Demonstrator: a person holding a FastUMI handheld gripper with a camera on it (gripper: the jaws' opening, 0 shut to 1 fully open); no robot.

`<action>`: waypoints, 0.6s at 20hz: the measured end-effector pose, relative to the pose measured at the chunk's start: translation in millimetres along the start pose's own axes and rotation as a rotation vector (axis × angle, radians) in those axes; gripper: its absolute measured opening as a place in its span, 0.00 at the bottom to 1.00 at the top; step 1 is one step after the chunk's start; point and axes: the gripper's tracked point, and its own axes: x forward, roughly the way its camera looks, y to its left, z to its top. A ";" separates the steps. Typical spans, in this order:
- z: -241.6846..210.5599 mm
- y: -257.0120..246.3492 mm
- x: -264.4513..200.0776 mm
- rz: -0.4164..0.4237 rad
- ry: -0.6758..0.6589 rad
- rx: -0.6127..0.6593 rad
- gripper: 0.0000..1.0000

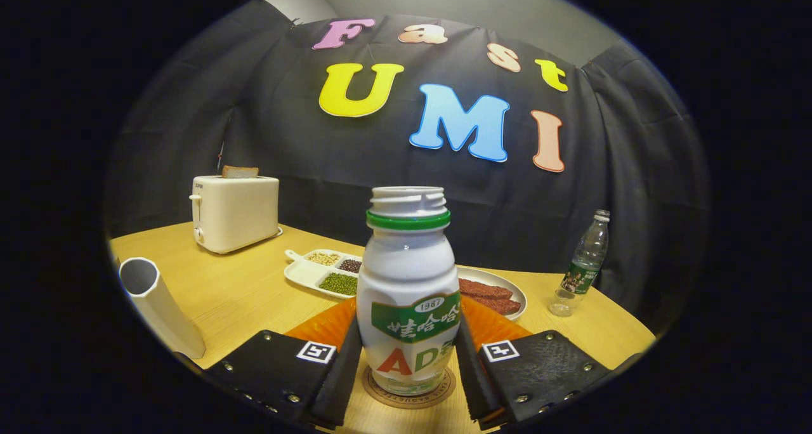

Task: Take the bottle from table, then pour the juice into the cup, finally place the bottle on the coaster

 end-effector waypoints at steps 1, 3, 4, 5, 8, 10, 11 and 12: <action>-0.3 -1.4 0.8 -0.007 0.004 0.010 0.70; -0.3 -3.4 0.7 -0.010 0.006 0.028 0.69; 0.0 -3.1 0.4 -0.010 0.003 0.035 0.69; -0.7 -4.0 0.8 -0.010 0.003 0.037 0.69; 0.4 -3.5 1.3 -0.008 -0.002 0.043 0.70; -4.4 -4.2 0.9 -0.014 0.003 0.044 0.73; -5.9 -3.7 -0.2 -0.005 0.005 0.058 0.74; -5.6 -3.3 0.1 0.002 0.001 0.081 0.75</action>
